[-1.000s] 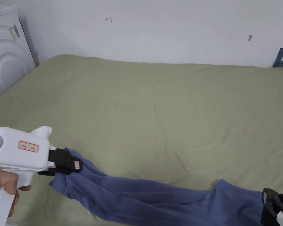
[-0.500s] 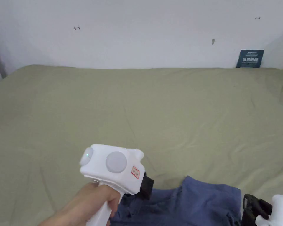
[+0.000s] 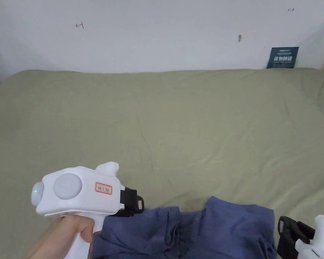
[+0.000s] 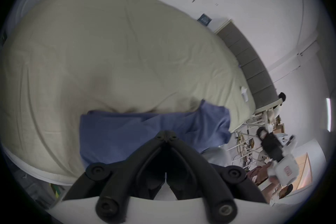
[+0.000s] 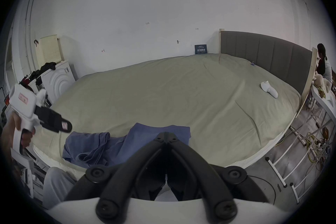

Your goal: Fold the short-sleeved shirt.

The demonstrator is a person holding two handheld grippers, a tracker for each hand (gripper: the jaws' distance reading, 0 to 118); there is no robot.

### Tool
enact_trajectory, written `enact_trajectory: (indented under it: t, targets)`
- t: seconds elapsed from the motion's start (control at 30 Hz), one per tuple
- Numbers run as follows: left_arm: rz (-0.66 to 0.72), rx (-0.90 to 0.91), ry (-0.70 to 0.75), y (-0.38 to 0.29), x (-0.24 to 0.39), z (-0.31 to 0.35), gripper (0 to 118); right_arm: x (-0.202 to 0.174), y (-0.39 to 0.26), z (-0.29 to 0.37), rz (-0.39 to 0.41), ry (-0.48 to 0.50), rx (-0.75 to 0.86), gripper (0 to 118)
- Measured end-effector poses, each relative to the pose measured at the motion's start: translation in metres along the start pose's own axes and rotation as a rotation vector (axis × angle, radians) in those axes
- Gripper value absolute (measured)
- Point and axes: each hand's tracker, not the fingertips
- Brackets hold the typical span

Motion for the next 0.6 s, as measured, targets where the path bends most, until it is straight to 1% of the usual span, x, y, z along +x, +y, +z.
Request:
enact_trajectory:
  t: [0.03,0.17,0.23,0.3,0.33,0.4,0.47,0.53,0.6]
  targets:
    - [0.018,-0.019,-0.001,-0.005,0.000,-0.011,0,-0.002,0.000,-0.002,0.003,0.004,-0.002,2]
    - [0.055,-0.121,-0.118,-0.029,0.012,-0.064,0,-0.007,-0.001,-0.005,0.015,0.013,-0.016,2]
    - [0.049,-0.170,-0.118,-0.042,0.022,-0.098,0,-0.008,-0.002,-0.005,0.019,0.012,-0.023,2]
    - [0.053,-0.179,-0.084,-0.053,0.029,-0.129,0,-0.009,-0.003,-0.004,0.024,0.010,-0.030,2]
    - [0.052,-0.169,-0.090,-0.054,0.030,-0.130,0,-0.010,-0.002,-0.004,0.027,0.010,-0.031,2]
    - [0.075,-0.148,-0.116,-0.047,0.027,-0.113,0,-0.011,-0.001,-0.003,0.032,0.008,-0.034,2]
    - [0.057,-0.143,-0.138,-0.042,0.021,-0.088,0,-0.014,0.000,-0.005,0.036,0.012,-0.033,2]
    - [0.026,-0.062,-0.130,-0.036,0.010,-0.051,0,-0.018,0.001,-0.008,0.042,0.020,-0.033,2]
    - [0.034,-0.016,-0.126,-0.029,-0.010,-0.012,0,-0.023,0.001,-0.011,0.046,0.031,-0.034,2]
